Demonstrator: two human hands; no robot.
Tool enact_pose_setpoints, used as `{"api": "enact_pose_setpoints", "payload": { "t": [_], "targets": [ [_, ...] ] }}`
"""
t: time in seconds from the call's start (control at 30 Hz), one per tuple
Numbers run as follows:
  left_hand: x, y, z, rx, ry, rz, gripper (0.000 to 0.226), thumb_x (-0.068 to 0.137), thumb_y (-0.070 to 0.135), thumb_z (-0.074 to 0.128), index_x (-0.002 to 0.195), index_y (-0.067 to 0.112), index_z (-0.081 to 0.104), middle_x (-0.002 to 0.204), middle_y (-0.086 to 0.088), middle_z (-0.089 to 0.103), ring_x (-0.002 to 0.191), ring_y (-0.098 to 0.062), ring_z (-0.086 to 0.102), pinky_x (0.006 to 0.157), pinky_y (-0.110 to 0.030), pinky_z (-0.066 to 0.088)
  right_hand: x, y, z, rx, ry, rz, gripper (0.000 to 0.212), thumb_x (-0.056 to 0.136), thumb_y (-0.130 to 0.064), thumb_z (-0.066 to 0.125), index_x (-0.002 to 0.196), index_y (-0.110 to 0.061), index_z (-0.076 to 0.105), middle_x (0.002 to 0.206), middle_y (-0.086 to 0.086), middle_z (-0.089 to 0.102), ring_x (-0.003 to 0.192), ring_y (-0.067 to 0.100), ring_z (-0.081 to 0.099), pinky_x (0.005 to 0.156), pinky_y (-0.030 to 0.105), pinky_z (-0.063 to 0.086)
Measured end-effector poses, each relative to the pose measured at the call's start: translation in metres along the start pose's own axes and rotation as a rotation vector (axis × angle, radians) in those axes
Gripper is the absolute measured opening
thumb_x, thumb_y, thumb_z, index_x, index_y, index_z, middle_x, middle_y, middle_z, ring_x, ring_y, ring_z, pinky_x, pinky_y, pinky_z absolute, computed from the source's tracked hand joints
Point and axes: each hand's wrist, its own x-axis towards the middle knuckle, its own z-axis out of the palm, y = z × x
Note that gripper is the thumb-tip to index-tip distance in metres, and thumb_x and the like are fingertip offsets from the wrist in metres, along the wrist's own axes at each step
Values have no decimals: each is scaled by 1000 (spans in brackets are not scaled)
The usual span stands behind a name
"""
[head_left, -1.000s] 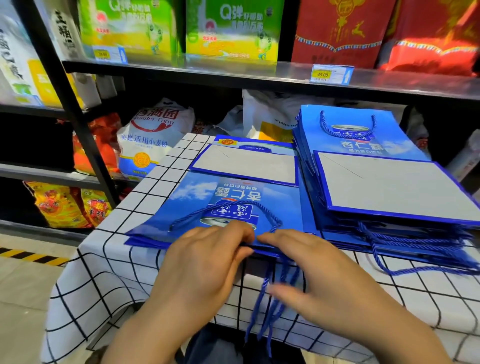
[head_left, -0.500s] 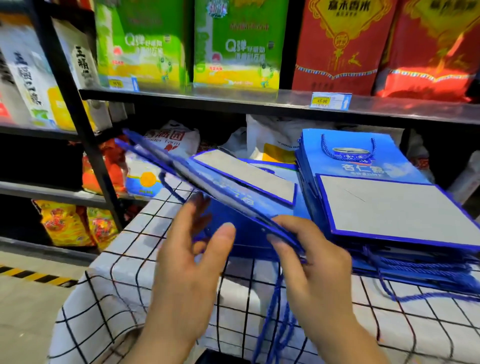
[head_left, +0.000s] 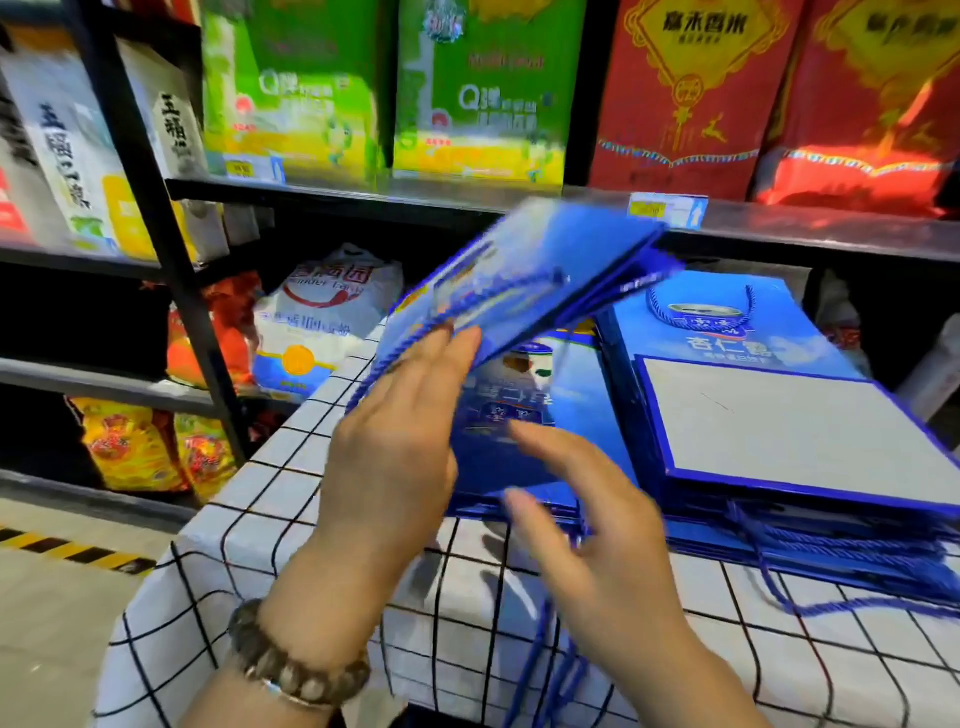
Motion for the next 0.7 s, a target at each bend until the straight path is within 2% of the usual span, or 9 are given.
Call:
{"api": "enact_pose_setpoints", "payload": {
  "t": [0.07, 0.13, 0.2, 0.27, 0.33, 0.4, 0.5, 0.6, 0.7],
  "targets": [
    [-11, -11, 2, 38, -128, 47, 61, 64, 5, 27, 123, 15, 43, 119, -13, 63, 102, -26, 64, 77, -33, 53, -3, 0, -15, -38, 249, -61, 20, 84, -22, 52, 102, -29, 57, 93, -16, 61, 88, -3, 57, 73, 0, 40],
    [-27, -17, 2, 57, -303, 163, 57, 63, 9, 30, 117, 17, 45, 111, -9, 68, 94, -27, 68, 66, -35, 56, -2, -2, -31, -189, 354, -141, 16, 84, -17, 51, 97, -24, 56, 90, -11, 56, 80, 1, 53, 72, 6, 41],
    [-43, -18, 3, 37, -454, 270, 47, 68, 13, 36, 114, 18, 47, 106, -5, 70, 92, -25, 69, 65, -33, 56, 4, -1, -36, -361, 266, -194, 19, 84, -17, 48, 101, -24, 56, 94, -8, 57, 85, 7, 53, 76, 18, 42],
    [-55, -16, 1, -19, -542, 280, 39, 76, 24, 41, 114, 21, 47, 107, 1, 70, 91, -18, 69, 70, -26, 55, 11, 0, -29, -499, 72, -197, 28, 80, -20, 45, 103, -25, 60, 97, -4, 64, 89, 16, 58, 73, 29, 47],
    [-64, -12, -2, -71, -603, 265, 36, 78, 29, 45, 113, 22, 49, 106, 3, 70, 89, -15, 68, 77, -24, 51, 13, 5, -13, -617, -145, -139, 35, 76, -27, 42, 101, -26, 66, 99, -3, 68, 86, 21, 65, 66, 34, 53],
    [-70, -10, -4, -106, -622, 277, 32, 75, 24, 47, 106, 20, 54, 101, 1, 70, 87, -16, 65, 78, -26, 48, 14, 9, 6, -652, -353, -54, 36, 77, -35, 41, 100, -27, 68, 99, -5, 69, 88, 20, 66, 68, 35, 52],
    [-75, -10, -9, -153, -534, 246, 27, 76, 21, 52, 97, 17, 68, 96, 3, 70, 88, -11, 60, 78, -23, 47, 14, 21, 16, -539, -522, 107, 40, 82, -42, 35, 106, -28, 63, 108, -7, 61, 105, 19, 52, 84, 33, 36],
    [-77, -9, -15, -177, -335, 63, 23, 77, 23, 52, 83, 16, 74, 84, 5, 72, 79, -6, 60, 71, -19, 46, 14, 23, 13, -503, -424, 75, 20, 91, -33, 46, 98, -21, 59, 104, -2, 59, 103, 22, 49, 83, 33, 36],
    [-67, -13, -19, -61, -290, -236, 29, 76, 35, 49, 89, 21, 71, 81, 7, 67, 76, -8, 54, 58, -20, 41, 14, 26, 8, -407, -306, 226, 14, 96, -29, 38, 97, -21, 50, 100, 2, 62, 94, 25, 54, 78, 36, 44]
  ]
}}
